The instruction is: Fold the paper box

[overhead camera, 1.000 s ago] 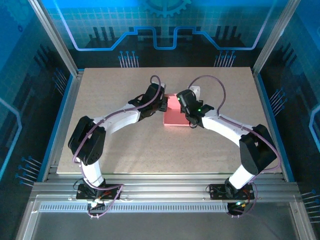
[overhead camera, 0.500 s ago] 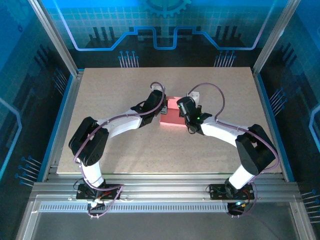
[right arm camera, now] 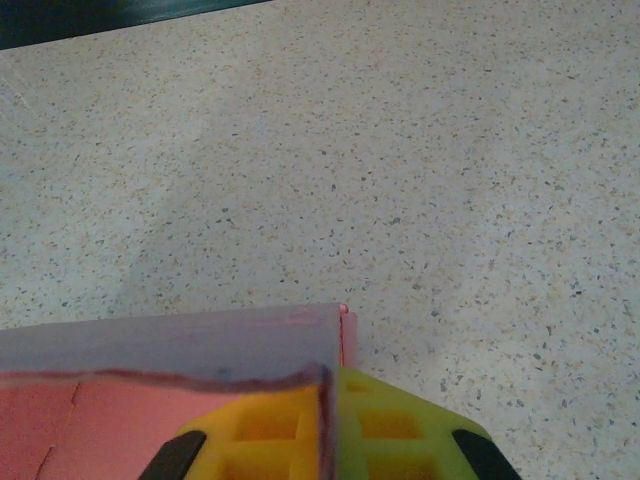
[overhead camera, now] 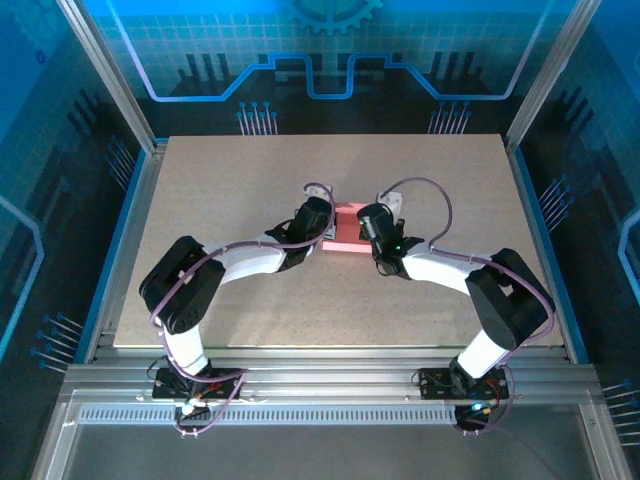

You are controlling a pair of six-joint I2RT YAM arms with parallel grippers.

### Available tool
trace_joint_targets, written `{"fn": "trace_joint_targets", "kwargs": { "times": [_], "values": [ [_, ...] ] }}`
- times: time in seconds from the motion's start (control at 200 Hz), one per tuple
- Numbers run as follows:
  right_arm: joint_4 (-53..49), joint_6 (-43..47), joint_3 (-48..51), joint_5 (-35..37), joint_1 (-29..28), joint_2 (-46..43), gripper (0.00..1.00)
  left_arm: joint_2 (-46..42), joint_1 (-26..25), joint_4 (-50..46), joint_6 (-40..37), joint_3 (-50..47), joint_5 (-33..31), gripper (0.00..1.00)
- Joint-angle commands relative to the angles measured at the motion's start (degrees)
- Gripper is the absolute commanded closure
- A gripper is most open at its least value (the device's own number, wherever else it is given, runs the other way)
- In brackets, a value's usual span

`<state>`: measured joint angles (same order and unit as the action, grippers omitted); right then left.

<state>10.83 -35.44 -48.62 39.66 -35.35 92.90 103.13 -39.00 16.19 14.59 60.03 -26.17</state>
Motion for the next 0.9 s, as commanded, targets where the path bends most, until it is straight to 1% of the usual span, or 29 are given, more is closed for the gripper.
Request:
{"fn": "trace_joint_targets", "kwargs": {
  "times": [0.0, 0.115, 0.175, 0.535, 0.64, 0.896],
  "values": [
    [2.87, -1.12, 2.89, -2.37, -1.56, 0.45, 1.00, -0.19, -1.58, 6.33, -0.67, -1.30, 0.23, 1.00],
    [4.31, -0.95, 4.42, -2.30, -1.97, 0.41, 1.00, 0.18, -2.04, 8.35, -0.89, -2.56, -1.02, 1.00],
    [7.11, -0.62, 5.26, -2.41, -2.17, 0.37, 1.00, 0.44, -2.34, 9.66, -1.12, -3.30, -1.54, 1.00],
    [8.11, 0.48, 6.10, -1.95, -3.03, 0.16, 1.00, 0.87, -3.03, 12.95, -2.19, -5.58, -3.42, 1.00],
    [8.87, 1.33, 6.66, -1.85, -3.40, -0.58, 0.98, 0.89, -3.41, 16.56, -3.66, -7.36, -4.09, 1.00],
    [12.20, 0.62, 9.12, -2.79, -3.49, 0.83, 0.98, 3.18, -4.15, 24.96, -5.39, -10.48, -6.13, 1.00]
  ]
}}
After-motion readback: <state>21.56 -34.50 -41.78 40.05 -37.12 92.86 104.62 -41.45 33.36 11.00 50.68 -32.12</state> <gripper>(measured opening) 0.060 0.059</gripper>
